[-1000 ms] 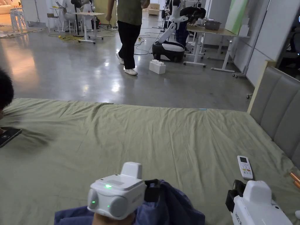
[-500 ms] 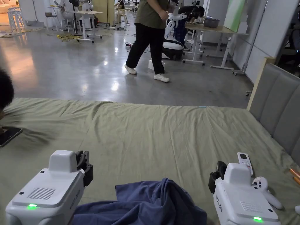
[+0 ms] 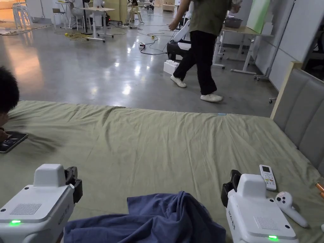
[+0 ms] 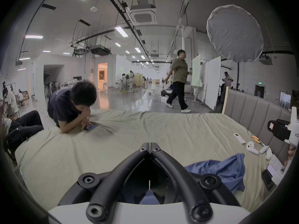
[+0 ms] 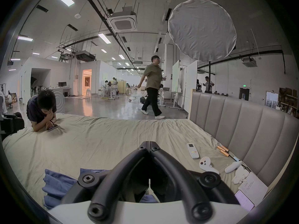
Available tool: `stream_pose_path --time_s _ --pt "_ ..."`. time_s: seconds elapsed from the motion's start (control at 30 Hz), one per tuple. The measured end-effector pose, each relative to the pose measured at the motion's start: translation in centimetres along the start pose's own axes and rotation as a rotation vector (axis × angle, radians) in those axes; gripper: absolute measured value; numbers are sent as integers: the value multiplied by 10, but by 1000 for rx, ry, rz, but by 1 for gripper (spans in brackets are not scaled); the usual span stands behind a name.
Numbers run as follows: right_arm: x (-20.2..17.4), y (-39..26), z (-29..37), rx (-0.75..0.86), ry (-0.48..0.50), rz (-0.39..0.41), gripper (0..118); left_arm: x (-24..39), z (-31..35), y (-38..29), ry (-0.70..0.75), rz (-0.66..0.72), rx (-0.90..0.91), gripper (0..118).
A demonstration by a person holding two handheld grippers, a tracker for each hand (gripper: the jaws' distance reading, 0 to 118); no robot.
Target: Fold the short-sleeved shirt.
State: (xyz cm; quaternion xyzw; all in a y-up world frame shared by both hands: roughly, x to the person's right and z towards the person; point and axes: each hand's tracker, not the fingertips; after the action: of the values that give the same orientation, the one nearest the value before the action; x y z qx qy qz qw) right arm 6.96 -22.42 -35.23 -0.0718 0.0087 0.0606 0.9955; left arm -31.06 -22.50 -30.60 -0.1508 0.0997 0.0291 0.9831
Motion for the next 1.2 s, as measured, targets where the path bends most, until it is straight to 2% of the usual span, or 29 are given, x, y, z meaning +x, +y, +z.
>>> stream_pose_path --time_s 0.17,0.27,0.37,0.43,0.5,0.57,0.6,0.63,0.77,0.93,1.03,1.1,1.13,1.17,1.2 --pt "1 -8 -2 -29 4 -12 0 -7 -1 -23 -72 -14 -257 0" --pt "2 -14 -3 -43 3 -20 0 -15 -5 -48 -123 36 -443 0" --pt "1 -20 -4 -69 9 -36 0 -33 -30 -82 -140 69 -632 0" --pt "1 -24 -5 -83 11 -36 0 -38 -41 -103 -109 85 -697 2" --pt "1 -28 -5 -95 10 -40 0 -40 -47 -118 -111 115 -721 30" --pt "1 -31 -6 -105 10 -43 0 -42 -53 -132 -122 165 -780 68" --pt "2 -33 -6 -111 9 -45 0 -42 -57 -137 -130 189 -802 75" --pt "2 -34 -7 -118 6 -48 0 -42 -60 -142 -136 198 -817 76" --pt "3 -39 -7 -141 3 -58 0 -23 -51 -156 -131 200 -825 76" --pt "4 -47 -7 -172 -1 -59 0 9 -49 -158 -41 33 -800 73" --pt "5 -51 -6 -187 -3 -58 0 31 -45 -162 -50 -94 -768 57" --pt "7 -54 -6 -196 -4 -54 0 43 -36 -154 -42 -105 -765 38" --pt "8 -56 -6 -202 -5 -50 0 46 -32 -151 -52 -100 -767 22" --pt "9 -58 -5 -209 -7 -46 0 49 -30 -149 -55 -105 -762 11" --pt "11 -60 -6 -215 -7 -43 1 50 -28 -148 -52 -120 -752 10"
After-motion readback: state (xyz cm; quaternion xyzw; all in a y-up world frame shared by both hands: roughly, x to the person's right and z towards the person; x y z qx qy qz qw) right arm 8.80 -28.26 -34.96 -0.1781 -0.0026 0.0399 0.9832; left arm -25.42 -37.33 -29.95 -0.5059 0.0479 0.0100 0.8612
